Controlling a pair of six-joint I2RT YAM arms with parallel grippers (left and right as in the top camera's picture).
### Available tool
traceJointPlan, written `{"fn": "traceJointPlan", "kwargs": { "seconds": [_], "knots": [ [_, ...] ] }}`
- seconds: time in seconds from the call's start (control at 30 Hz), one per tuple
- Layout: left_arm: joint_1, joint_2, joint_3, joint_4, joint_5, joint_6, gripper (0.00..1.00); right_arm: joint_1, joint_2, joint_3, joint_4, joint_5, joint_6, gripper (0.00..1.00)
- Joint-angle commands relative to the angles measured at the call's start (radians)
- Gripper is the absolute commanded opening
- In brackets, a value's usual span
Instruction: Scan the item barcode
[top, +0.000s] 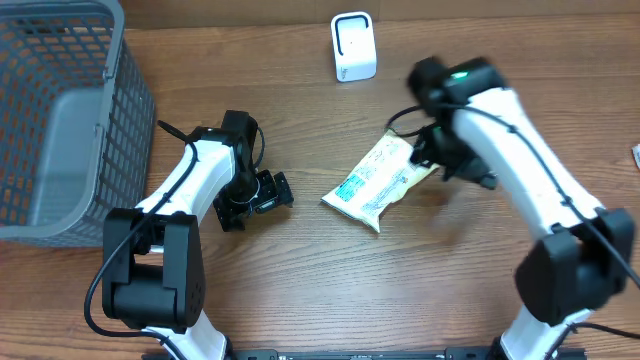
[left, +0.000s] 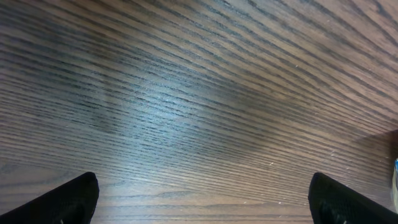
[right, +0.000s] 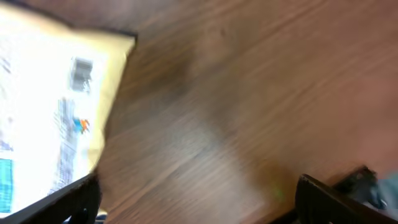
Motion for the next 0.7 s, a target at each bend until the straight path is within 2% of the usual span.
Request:
{"fn": "traceJointPlan", "kwargs": {
  "seconds": [0.0,0.17,0.33,0.53,0.67],
  "knots": [
    [-0.007,-0.007,-0.003,0.001,-0.010,0.019,1.00,-0.067,-0.011,-0.064,0.082,-0.189,-0.200,1.00],
    [-0.007,-0.007,-0.003,0.000,-0.010,0.019,1.00,-0.076,-0.011,-0.220,0.278,-0.459,-0.290,1.00],
    [-0.007,-0.007,-0.003,-0.001,-0.010,0.019,1.00,-0.074,-0.011,-0.394,0.481,-0.686,-0.294,0.97],
    [-0.007,-0.007,-0.003,0.001,-0.010,0.019,1.00,-0.074,-0.011,-0.571,0.726,-0.716,-0.106,0.94],
    [-0.007,-0.007,-0.003,0.001,-0.010,0.019,1.00,-0.066,-0.011,-0.664,0.911,-0.755,-0.021,0.86]
  ]
}}
